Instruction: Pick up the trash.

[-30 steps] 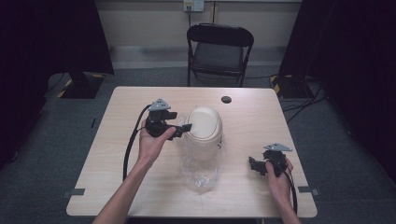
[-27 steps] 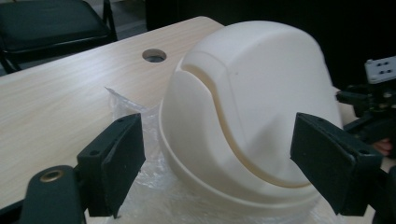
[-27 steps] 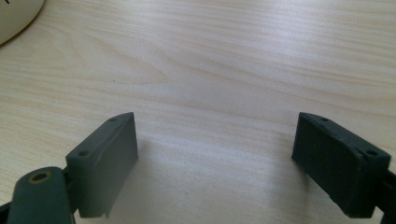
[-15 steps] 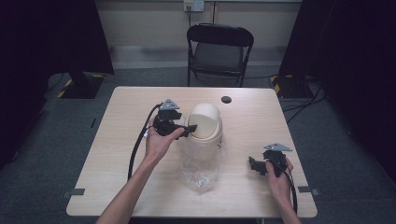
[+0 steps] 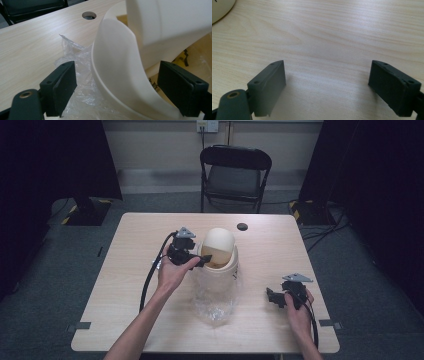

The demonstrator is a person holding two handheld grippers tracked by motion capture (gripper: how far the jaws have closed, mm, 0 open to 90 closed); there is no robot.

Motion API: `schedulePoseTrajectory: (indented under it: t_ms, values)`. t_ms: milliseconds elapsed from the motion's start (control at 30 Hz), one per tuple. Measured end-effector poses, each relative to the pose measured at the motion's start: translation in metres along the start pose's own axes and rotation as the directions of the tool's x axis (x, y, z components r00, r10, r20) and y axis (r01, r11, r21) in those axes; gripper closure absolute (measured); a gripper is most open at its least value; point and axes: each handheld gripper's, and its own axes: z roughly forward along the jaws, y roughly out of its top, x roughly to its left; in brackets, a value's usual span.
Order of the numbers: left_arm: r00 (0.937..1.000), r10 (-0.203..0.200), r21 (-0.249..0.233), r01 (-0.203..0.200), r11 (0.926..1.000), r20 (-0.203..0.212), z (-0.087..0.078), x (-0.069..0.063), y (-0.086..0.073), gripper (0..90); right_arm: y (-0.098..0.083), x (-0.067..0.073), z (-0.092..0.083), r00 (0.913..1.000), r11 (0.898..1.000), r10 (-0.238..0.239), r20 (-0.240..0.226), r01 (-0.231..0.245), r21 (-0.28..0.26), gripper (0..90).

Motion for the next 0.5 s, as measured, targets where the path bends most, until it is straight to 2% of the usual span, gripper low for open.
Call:
schedulePoseTrajectory:
  t_ms: [67,167,233,267,367,500]
  values:
    - [1.0,-0.006,-0.002,0.006,1.0,-0.003,0.002,0.0006,0.0,15.5,0.0,0.0,0.0,1.0,1.0,0.0,0.0,0.0,0.0,13.3]
    - [0.9985,-0.053,0.007,0.053,0.9986,-0.009,0.0053,0.0032,0.0005,16.2,0.0,0.0001,0.0,1.0,1.0,0.001,0.0,-0.001,0.0,13.3]
    - [0.9986,-0.04,0.023,0.041,0.9989,-0.035,0.0069,0.0053,0.0019,16.3,0.0,0.0001,0.0,1.0,1.0,0.0,0.0,0.0,0.0,13.3]
    - [0.9986,-0.04,0.023,0.041,0.9989,-0.035,0.0069,0.0053,0.0019,16.3,0.0,0.0001,0.0,1.0,1.0,0.0,0.0,0.0,0.0,13.3]
    - [0.9969,-0.072,0.014,0.073,0.9973,-0.029,0.0074,0.0077,0.0018,17.0,0.0,0.0001,0.0,1.0,1.0,0.001,0.0,-0.001,0.0,13.3]
    - [0.9979,-0.061,0.01,0.061,0.9981,-0.02,0.0067,0.0088,0.0016,17.1,0.0,0.0001,0.0,1.0,1.0,0.001,0.0,-0.001,0.0,13.3]
